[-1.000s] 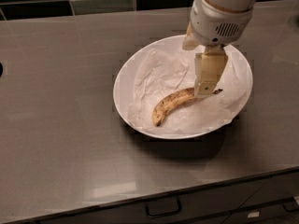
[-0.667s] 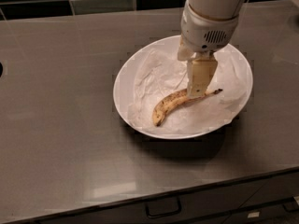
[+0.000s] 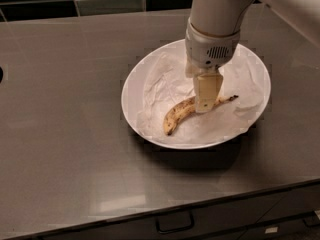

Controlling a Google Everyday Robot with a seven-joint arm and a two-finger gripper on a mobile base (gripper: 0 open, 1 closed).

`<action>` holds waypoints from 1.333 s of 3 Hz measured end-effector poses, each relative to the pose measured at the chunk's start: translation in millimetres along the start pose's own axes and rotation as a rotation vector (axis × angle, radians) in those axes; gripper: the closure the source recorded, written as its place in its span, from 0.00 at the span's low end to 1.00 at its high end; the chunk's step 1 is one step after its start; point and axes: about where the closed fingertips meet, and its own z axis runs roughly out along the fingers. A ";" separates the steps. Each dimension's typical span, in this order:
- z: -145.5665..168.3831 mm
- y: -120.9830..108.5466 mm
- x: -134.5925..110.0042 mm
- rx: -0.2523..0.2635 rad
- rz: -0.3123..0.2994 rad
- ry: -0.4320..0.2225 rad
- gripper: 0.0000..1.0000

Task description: Pick banana from white bowl

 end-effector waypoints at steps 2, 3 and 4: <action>13.9 3.3 -0.1 -0.008 0.006 0.008 0.43; 19.3 4.7 0.2 0.004 0.007 0.027 0.43; 37.7 -1.7 -7.2 0.023 -0.011 0.041 0.44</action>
Offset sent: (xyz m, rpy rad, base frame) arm -0.0116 -0.0059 -0.0231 -0.0381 0.0436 -0.0144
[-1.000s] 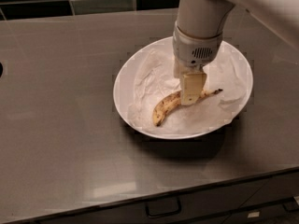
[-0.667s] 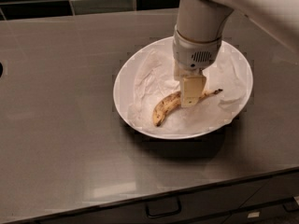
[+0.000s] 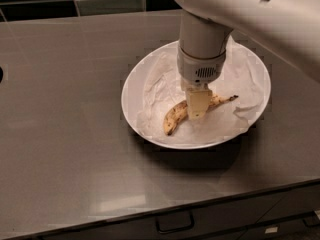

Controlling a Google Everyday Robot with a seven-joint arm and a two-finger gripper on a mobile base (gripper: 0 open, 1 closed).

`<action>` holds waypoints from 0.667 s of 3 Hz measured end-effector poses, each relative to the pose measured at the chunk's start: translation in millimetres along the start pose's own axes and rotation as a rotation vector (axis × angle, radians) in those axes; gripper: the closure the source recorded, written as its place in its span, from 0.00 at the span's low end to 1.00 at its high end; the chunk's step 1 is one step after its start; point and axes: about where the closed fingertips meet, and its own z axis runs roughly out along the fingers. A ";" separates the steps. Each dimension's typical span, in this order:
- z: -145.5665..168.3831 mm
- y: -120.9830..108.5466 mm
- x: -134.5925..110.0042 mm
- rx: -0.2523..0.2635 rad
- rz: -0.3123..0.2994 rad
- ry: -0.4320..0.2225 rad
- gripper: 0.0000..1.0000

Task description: Pick banana from white bowl

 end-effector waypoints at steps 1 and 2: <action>4.6 -1.6 0.5 -0.001 0.002 0.002 0.44; 18.3 -4.1 5.2 -0.004 0.006 0.036 0.43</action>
Offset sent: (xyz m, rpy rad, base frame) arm 0.0080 -0.0066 -0.0240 -0.0546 0.0146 -0.0146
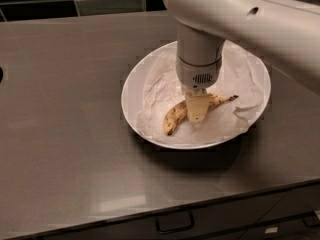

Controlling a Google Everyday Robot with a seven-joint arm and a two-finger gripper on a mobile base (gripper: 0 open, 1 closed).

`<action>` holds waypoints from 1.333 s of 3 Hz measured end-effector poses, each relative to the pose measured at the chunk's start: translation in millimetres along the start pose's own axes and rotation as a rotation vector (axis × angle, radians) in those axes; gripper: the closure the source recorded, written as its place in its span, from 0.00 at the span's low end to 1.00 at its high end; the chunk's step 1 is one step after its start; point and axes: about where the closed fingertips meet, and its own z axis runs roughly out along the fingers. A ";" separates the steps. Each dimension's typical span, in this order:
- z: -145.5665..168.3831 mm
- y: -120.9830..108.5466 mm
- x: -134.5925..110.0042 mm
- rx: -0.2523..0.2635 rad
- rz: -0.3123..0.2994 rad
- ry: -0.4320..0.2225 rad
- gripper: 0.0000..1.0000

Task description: Pick banana from white bowl

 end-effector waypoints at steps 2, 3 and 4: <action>8.7 -0.5 2.6 -0.009 0.001 0.019 0.44; 13.5 0.2 4.6 -0.021 0.003 0.027 0.43; 19.2 1.2 5.7 -0.047 -0.001 0.030 0.43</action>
Offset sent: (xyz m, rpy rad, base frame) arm 0.0026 -0.0057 -0.0190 -0.0457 0.0333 -0.0056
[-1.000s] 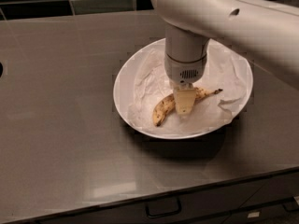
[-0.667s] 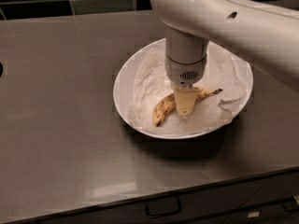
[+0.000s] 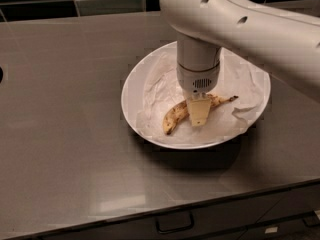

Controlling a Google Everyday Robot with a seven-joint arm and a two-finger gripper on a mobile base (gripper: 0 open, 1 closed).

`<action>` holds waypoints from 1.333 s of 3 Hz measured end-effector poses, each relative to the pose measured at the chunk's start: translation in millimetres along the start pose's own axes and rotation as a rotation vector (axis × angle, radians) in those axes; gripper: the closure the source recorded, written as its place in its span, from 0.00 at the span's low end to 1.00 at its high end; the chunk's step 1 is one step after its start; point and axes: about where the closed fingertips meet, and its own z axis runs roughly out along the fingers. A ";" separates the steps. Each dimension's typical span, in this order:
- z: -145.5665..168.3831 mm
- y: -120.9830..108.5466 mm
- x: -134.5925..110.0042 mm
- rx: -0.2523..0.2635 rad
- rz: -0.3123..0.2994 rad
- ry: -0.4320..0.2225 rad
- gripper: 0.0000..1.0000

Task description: Pick banana from white bowl

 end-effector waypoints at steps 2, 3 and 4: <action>6.8 0.2 -0.2 -0.038 -0.010 0.005 0.56; 6.8 0.2 -0.2 -0.038 -0.010 0.005 0.80; 6.7 0.2 -0.2 -0.038 -0.010 0.005 1.00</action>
Offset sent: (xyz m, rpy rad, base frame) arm 0.0003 -0.0002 -0.0055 -0.0074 0.0310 0.0057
